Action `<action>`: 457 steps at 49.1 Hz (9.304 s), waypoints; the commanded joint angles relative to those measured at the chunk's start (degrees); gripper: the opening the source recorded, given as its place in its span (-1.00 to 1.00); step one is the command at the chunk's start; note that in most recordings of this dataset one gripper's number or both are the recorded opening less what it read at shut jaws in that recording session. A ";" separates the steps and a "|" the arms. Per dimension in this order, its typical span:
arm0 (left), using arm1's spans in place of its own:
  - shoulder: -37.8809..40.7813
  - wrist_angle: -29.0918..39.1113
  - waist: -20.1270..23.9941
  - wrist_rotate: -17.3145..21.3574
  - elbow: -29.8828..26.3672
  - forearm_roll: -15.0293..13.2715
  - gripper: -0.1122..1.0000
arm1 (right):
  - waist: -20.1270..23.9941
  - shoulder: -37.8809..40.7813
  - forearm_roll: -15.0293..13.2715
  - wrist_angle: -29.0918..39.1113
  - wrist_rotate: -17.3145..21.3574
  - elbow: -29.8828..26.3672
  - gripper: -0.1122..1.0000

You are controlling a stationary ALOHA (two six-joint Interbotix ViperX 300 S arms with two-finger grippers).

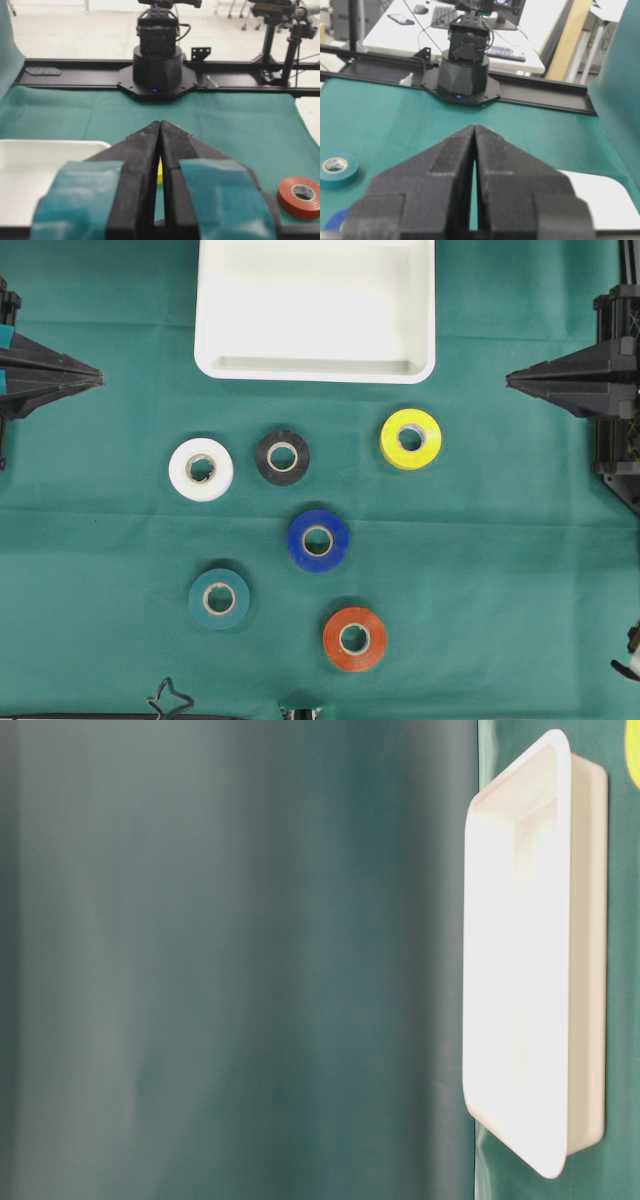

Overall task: Pick up the tape from a random location and place it into the white case.
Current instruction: 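Open the left gripper and begin moving it toward the teal tape roll, then move the left gripper over the teal tape roll and lower it, then insert a left finger into the teal roll's hole and close to grip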

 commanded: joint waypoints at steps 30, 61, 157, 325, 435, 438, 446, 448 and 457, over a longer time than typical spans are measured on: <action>0.62 5.80 0.26 0.26 -3.16 -0.26 0.03 | -2.72 4.13 0.26 7.12 0.79 -5.10 0.22; 0.53 6.68 0.26 0.09 -3.16 -0.26 1.00 | -2.72 4.13 0.09 8.53 0.79 -5.27 0.85; 26.63 6.06 -19.51 0.44 -22.41 -0.35 1.00 | -2.72 4.04 -0.18 9.32 0.79 -5.27 0.84; 57.48 47.99 -20.21 -0.26 -41.48 -0.09 0.98 | -1.49 5.10 -0.44 13.36 0.79 -6.06 0.84; 64.51 45.09 -22.76 -0.18 -42.01 -0.18 -0.43 | -1.49 5.19 -0.44 16.08 0.62 -5.98 0.84; 63.19 47.02 -23.03 -0.18 -42.63 -0.18 -0.43 | -1.49 5.19 -0.44 16.08 0.70 -5.98 0.84; 58.45 53.88 -23.20 -0.35 -43.59 -0.26 -0.43 | -1.49 5.19 -0.44 16.35 0.70 -6.06 0.84; 57.22 54.93 -23.20 -0.35 -43.59 -0.18 -0.43 | -1.49 5.19 -0.44 16.44 0.79 -6.06 0.84; 53.44 57.57 -23.20 -0.35 -43.68 -0.18 -0.43 | -1.49 5.19 -0.44 16.96 0.88 -6.06 0.84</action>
